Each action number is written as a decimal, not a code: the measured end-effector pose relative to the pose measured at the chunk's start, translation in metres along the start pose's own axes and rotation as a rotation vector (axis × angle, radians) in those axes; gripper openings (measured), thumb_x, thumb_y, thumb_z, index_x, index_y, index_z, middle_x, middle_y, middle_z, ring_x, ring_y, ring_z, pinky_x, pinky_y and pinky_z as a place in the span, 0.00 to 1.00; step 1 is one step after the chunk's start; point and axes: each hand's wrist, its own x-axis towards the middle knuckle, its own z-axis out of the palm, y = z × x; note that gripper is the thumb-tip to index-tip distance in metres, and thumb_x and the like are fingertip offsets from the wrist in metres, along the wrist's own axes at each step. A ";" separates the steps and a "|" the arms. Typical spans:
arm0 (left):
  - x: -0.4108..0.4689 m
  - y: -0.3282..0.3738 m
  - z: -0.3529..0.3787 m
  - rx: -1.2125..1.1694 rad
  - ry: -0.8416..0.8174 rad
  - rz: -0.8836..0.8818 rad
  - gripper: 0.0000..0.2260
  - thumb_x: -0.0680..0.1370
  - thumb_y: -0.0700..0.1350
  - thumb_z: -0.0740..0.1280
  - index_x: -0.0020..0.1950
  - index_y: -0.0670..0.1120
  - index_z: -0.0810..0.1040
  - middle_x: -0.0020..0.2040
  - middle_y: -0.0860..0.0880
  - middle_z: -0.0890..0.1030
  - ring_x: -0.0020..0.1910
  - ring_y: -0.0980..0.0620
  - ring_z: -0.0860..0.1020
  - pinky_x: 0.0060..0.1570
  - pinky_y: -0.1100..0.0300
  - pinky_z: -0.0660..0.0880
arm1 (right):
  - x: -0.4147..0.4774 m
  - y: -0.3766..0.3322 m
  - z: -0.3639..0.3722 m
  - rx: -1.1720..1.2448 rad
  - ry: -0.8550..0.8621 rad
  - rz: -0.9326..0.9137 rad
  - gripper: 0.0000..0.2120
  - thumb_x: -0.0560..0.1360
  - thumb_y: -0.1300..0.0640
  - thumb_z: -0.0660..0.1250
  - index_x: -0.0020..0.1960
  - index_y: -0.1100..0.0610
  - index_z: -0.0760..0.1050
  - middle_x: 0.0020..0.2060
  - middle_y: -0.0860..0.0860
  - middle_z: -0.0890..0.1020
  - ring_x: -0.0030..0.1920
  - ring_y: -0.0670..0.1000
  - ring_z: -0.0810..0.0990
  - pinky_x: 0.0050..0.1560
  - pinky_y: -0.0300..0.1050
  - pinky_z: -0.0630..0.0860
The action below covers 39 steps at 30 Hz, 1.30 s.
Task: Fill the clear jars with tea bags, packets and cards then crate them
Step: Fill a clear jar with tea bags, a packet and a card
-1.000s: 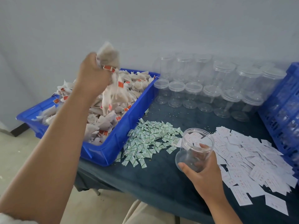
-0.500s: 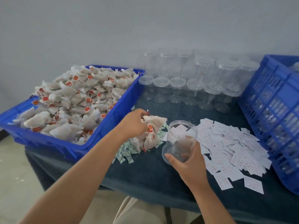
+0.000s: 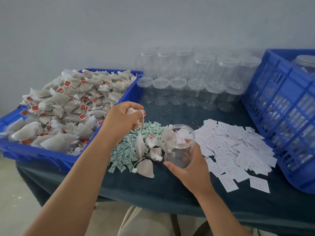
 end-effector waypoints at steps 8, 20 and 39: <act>-0.016 0.041 0.029 0.006 -0.117 0.145 0.05 0.82 0.45 0.71 0.51 0.55 0.84 0.43 0.52 0.88 0.41 0.56 0.85 0.40 0.62 0.83 | 0.001 0.002 0.000 -0.071 -0.040 -0.068 0.38 0.61 0.27 0.81 0.63 0.35 0.67 0.59 0.33 0.79 0.59 0.39 0.81 0.51 0.41 0.83; -0.020 0.121 0.022 -0.268 -0.039 0.397 0.06 0.82 0.40 0.69 0.52 0.51 0.82 0.44 0.51 0.87 0.42 0.55 0.84 0.35 0.66 0.78 | 0.002 0.005 0.002 -0.108 -0.060 -0.076 0.41 0.61 0.24 0.79 0.67 0.36 0.66 0.59 0.28 0.77 0.60 0.35 0.79 0.54 0.43 0.84; -0.033 0.064 0.052 0.471 -0.424 0.179 0.03 0.80 0.52 0.72 0.52 0.59 0.84 0.39 0.61 0.86 0.36 0.61 0.83 0.36 0.64 0.78 | 0.000 -0.003 -0.003 -0.017 -0.030 -0.096 0.40 0.63 0.27 0.80 0.67 0.40 0.69 0.61 0.31 0.78 0.61 0.37 0.79 0.53 0.33 0.78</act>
